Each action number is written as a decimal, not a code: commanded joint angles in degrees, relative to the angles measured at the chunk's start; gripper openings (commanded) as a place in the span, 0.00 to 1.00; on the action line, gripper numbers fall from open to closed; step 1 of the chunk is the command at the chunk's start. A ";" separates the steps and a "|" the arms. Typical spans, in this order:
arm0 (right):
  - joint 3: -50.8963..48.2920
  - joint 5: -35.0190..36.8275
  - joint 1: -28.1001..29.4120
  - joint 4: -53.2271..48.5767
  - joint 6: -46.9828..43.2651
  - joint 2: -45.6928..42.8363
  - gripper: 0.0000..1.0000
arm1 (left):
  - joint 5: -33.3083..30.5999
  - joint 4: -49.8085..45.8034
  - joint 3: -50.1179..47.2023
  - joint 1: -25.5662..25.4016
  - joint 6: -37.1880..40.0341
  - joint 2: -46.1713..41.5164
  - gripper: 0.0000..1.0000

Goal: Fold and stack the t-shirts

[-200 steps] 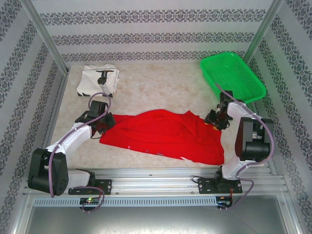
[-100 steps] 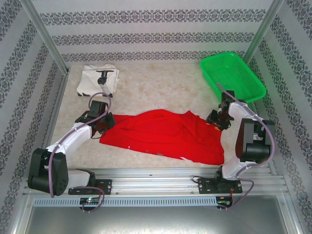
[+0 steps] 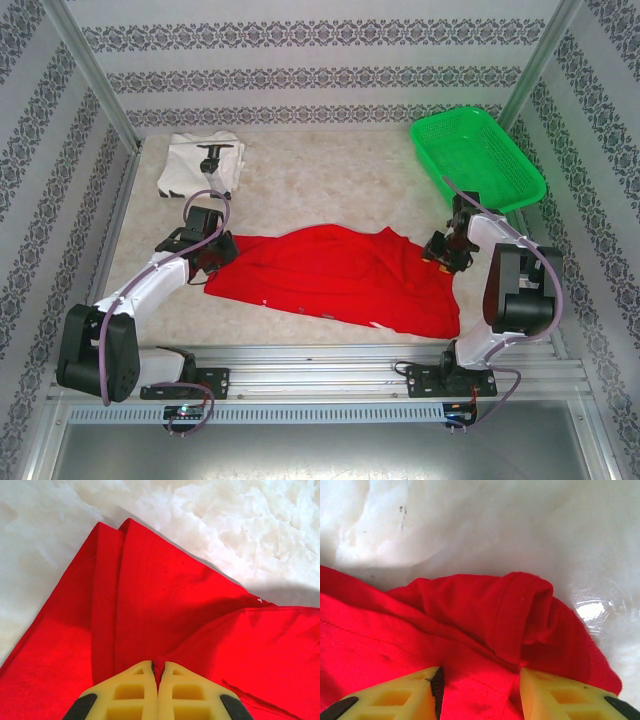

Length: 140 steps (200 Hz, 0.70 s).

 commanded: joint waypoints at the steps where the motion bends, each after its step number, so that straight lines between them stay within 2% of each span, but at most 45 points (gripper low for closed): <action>1: -0.19 -1.84 -0.49 0.59 -0.80 -2.11 0.45 | -0.17 0.92 -0.58 -0.92 0.40 -1.62 0.00; 58: 0.93 2.87 -0.69 -4.61 -1.82 -3.81 0.45 | -0.45 0.65 -1.36 -1.01 0.43 -2.83 0.00; 140: 1.88 1.21 -0.63 -3.95 -1.54 -4.69 0.44 | -0.36 0.99 -1.52 -1.09 0.31 -2.83 0.00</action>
